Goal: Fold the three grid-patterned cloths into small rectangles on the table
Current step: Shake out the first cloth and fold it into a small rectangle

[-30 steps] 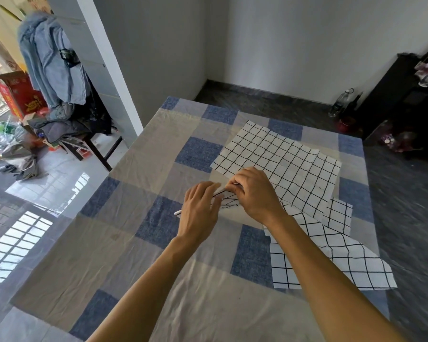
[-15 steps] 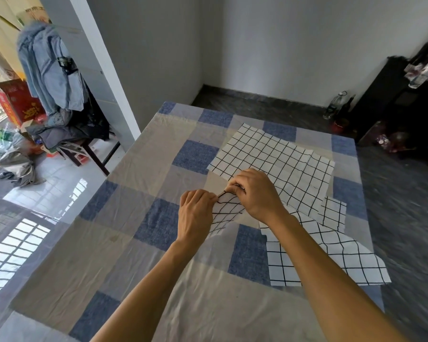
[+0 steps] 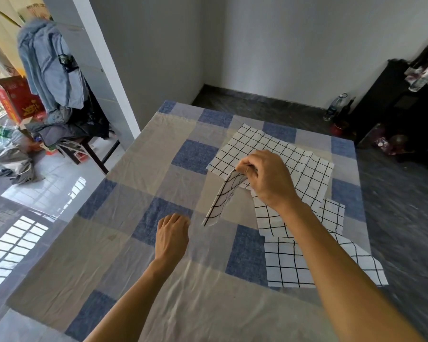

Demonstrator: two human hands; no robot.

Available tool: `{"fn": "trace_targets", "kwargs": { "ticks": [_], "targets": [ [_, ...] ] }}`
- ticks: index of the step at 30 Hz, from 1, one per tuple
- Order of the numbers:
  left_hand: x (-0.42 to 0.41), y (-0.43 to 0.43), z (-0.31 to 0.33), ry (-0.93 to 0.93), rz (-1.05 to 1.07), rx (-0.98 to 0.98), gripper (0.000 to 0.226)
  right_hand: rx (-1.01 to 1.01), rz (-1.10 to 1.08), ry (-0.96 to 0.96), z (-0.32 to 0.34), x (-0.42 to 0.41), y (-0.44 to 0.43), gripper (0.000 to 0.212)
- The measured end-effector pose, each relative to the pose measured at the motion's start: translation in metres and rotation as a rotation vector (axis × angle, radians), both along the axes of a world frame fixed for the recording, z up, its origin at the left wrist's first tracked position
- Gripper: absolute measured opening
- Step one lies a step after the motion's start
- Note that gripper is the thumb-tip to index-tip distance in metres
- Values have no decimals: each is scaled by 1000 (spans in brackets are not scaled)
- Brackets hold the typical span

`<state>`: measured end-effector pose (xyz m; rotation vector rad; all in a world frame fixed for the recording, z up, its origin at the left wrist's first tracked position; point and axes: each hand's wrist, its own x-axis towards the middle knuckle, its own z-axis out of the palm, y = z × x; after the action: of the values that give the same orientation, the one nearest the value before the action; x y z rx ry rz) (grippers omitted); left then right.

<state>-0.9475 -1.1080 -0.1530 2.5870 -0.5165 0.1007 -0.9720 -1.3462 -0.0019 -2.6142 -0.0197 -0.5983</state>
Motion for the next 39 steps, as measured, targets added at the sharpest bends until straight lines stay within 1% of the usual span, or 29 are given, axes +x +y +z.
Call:
{"fn": "trace_targets", "kwargs": {
  "ticks": [2, 5, 7, 10, 14, 17, 20, 27, 32, 35, 37, 39],
  "targets": [
    [-3, 8, -2, 49, 95, -75, 14, -28, -7, 21, 5, 2, -8, 22],
    [-1, 6, 8, 51, 217, -243, 10, -23, -9, 48, -2, 3, -8, 17],
    [2, -7, 25, 14, 174, -310, 14, -8, 5, 59, -9, 1, -1, 16],
    [3, -37, 52, -111, 26, -343, 22, -14, 28, 93, -16, 1, 10, 19],
    [4, -68, 76, -225, -116, -345, 29, -1, 61, 160, -20, 1, 23, 22],
    [3, -74, 79, -319, -140, -335, 25, 21, 54, 180, -20, -2, 24, 23],
    [3, -67, 74, -360, -145, -290, 24, 17, 75, 172, -21, -6, 24, 22],
    [-3, -42, 47, -238, -69, -233, 22, -24, 73, 124, -19, -8, 32, 18],
    [-5, -25, 24, -161, -16, -157, 11, -15, 83, 108, -19, -7, 35, 15],
    [-2, -15, 12, -144, -24, -70, 16, -27, 87, 103, -21, -7, 33, 17],
    [1, -11, 7, -118, -19, -40, 21, -26, 83, 116, -23, -8, 33, 19],
    [2, -7, 3, -78, -2, -19, 21, -15, 75, 109, -25, -8, 32, 20]
  ]
}}
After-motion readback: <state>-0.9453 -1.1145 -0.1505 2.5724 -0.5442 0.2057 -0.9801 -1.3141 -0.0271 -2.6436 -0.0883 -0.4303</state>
